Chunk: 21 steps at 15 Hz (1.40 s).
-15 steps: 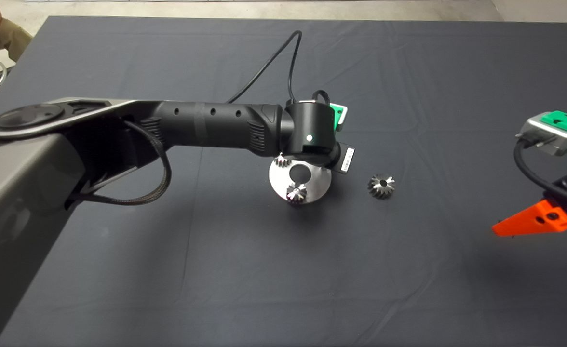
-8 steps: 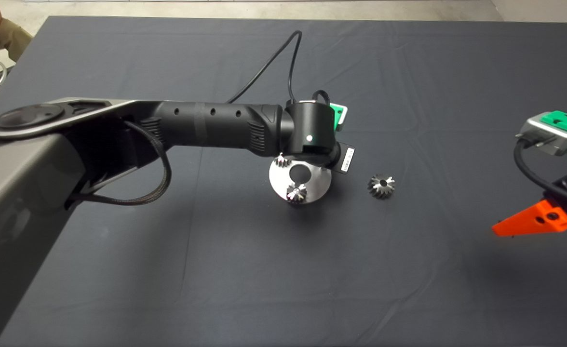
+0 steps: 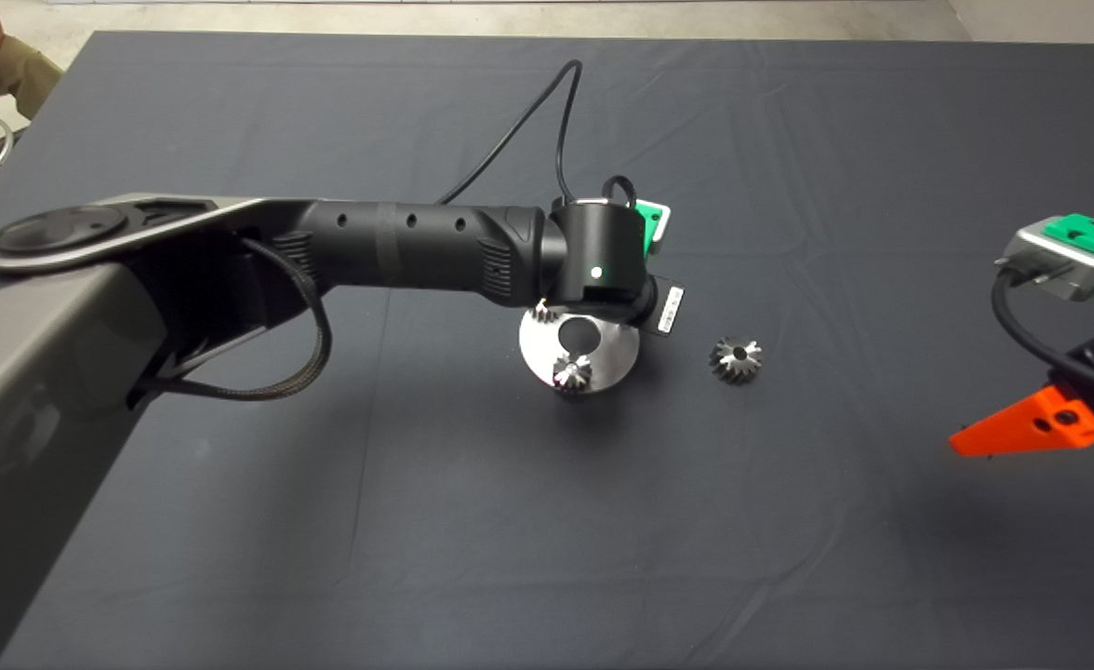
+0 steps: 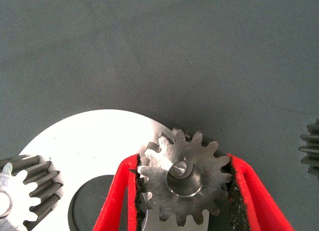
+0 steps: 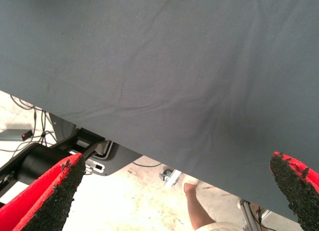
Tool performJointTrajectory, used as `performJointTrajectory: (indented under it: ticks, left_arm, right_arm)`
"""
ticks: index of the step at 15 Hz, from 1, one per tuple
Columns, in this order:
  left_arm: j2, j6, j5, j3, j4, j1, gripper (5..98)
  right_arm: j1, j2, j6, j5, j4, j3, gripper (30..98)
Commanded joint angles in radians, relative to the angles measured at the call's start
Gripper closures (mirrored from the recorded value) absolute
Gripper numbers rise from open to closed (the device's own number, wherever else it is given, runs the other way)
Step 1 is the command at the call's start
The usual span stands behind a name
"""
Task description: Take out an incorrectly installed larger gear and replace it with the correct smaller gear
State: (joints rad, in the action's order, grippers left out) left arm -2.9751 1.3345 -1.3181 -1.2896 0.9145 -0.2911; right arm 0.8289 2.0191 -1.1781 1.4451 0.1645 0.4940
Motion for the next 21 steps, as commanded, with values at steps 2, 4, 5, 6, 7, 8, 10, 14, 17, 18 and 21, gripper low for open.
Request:
performJointTrajectory:
  ticks: [2,4,5,6,7,8,10,14,17,18,21]
  left_arm:
    - [-0.002,-0.003,0.007,0.006,0.023,-0.019,73.7]
    - [-0.002,-0.003,0.007,0.006,0.023,-0.017,73.7]
    - [-0.002,-0.003,0.007,0.006,0.023,-0.013,73.7]
    - [-0.002,-0.003,0.007,0.006,0.023,-0.012,73.7]
    - [-0.002,-0.003,0.007,0.006,0.023,-0.008,73.7]
    - [-0.002,-0.003,0.007,0.004,0.023,-0.007,73.7]
    - [-0.002,-0.003,0.007,0.004,0.024,-0.005,73.7]
    - [-0.002,-0.006,0.007,-0.005,0.024,0.003,73.7]
    - [-0.002,-0.006,0.007,-0.003,0.032,0.01,73.7]
    - [-0.002,-0.006,0.007,-0.005,0.034,0.015,73.7]
    - [-0.002,-0.005,0.007,0.0,0.034,0.015,73.7]
  right_arm:
    - [0.019,0.0,-0.002,0.001,0.029,-0.002,30.8]
    - [0.019,0.0,-0.002,0.001,0.029,-0.002,30.8]
    - [0.019,0.0,-0.002,0.001,0.029,-0.002,30.8]
    - [0.019,0.0,-0.002,0.001,0.029,-0.002,30.8]
    - [0.019,0.0,-0.002,0.001,0.029,-0.002,30.8]
    - [0.019,0.0,-0.002,0.001,0.029,-0.002,30.8]
    - [0.019,0.0,-0.002,0.001,0.029,-0.002,30.8]
    - [0.019,0.002,-0.002,0.001,0.029,-0.002,30.8]
    - [0.019,0.002,-0.003,0.001,0.029,-0.002,30.8]
    - [0.019,0.002,-0.003,0.0,0.029,-0.002,30.8]
    - [0.019,0.002,-0.002,0.001,0.029,-0.002,30.8]
